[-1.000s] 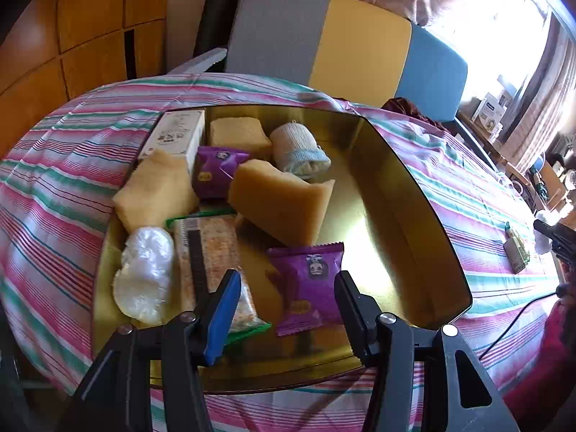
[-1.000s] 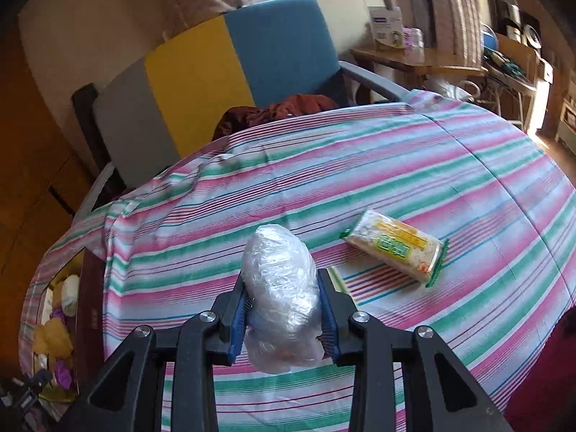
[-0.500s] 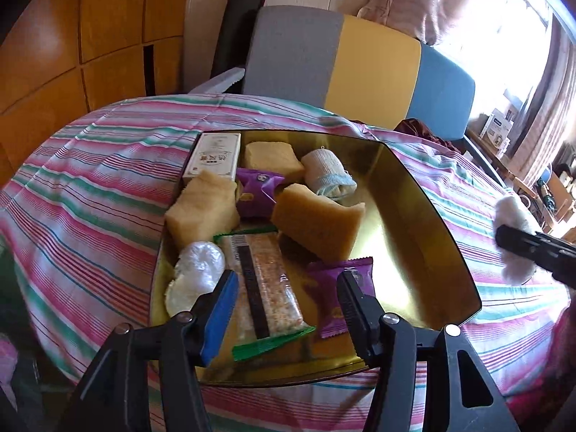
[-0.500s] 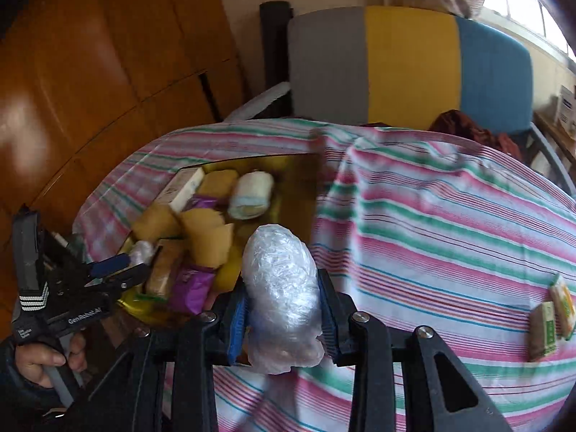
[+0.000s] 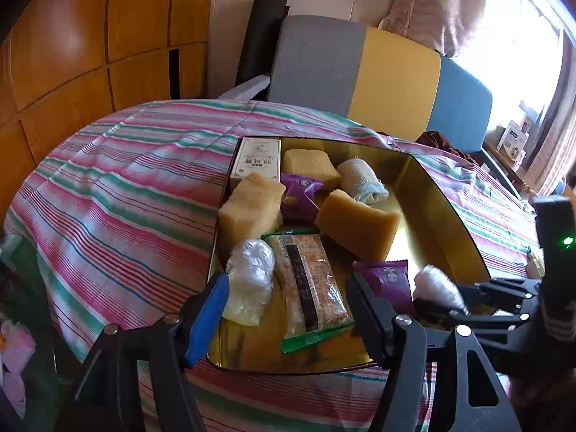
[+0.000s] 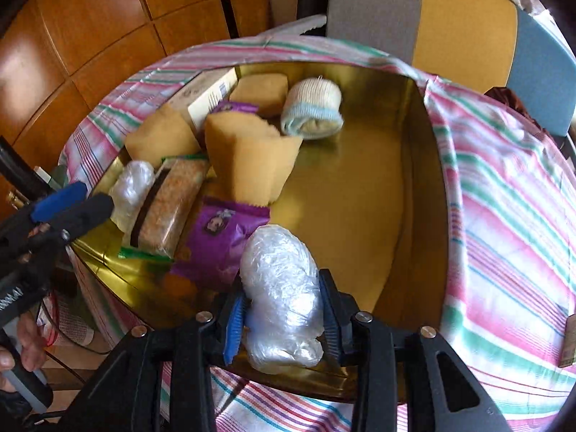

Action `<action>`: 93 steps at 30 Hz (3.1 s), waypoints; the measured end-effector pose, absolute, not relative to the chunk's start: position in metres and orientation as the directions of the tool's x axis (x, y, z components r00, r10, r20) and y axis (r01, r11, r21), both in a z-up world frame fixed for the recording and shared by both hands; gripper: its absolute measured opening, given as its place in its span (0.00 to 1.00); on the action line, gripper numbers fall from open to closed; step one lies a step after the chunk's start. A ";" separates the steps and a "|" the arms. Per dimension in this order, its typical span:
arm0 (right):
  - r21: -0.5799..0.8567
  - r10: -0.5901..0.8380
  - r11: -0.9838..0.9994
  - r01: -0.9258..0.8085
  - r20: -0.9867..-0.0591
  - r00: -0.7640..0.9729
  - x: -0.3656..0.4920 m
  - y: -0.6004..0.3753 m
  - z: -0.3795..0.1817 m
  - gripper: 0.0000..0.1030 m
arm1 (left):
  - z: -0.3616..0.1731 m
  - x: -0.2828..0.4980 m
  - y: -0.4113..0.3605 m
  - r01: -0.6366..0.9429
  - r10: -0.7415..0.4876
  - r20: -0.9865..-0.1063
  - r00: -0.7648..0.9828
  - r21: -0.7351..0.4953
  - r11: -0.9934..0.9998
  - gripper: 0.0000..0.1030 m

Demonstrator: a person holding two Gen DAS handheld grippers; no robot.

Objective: Organize objects
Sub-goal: 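Lower the wrapped ball into the tray with right and open it, then move both open grippers back to the green box and cracker packet, then grasp the green essential-oil box with left while right grasps the WEIDAN cracker packet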

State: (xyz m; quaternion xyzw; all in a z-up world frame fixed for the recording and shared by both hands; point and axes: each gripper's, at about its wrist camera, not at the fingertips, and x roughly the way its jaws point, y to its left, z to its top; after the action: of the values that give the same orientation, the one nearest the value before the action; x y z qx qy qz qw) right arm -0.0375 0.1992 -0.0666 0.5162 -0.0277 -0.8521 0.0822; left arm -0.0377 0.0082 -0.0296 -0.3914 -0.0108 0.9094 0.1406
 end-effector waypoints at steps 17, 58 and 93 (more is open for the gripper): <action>0.207 -0.210 -0.976 0.067 -0.813 -0.543 -0.017 0.225 -0.045 0.43 | -0.027 -0.029 0.012 -0.255 0.256 -0.697 -0.670 -0.108 -0.961 0.70; 0.471 0.407 -0.399 -0.787 -0.678 -0.612 0.197 0.592 -0.008 0.44 | 0.013 -0.008 0.324 -0.781 0.586 -0.751 -0.305 -0.155 -0.605 0.69; 0.517 0.254 -0.392 -0.761 -0.734 -0.630 0.182 0.599 -0.034 0.44 | -0.062 0.035 0.465 -0.946 0.571 -0.804 -0.167 -0.031 -0.321 0.74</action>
State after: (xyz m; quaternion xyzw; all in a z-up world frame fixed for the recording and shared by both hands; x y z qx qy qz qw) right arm 0.1816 0.5993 -0.0337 0.2838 -0.4466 -0.7844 -0.3235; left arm 0.0347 0.4655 -0.0617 -0.3742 0.2509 0.7215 0.5258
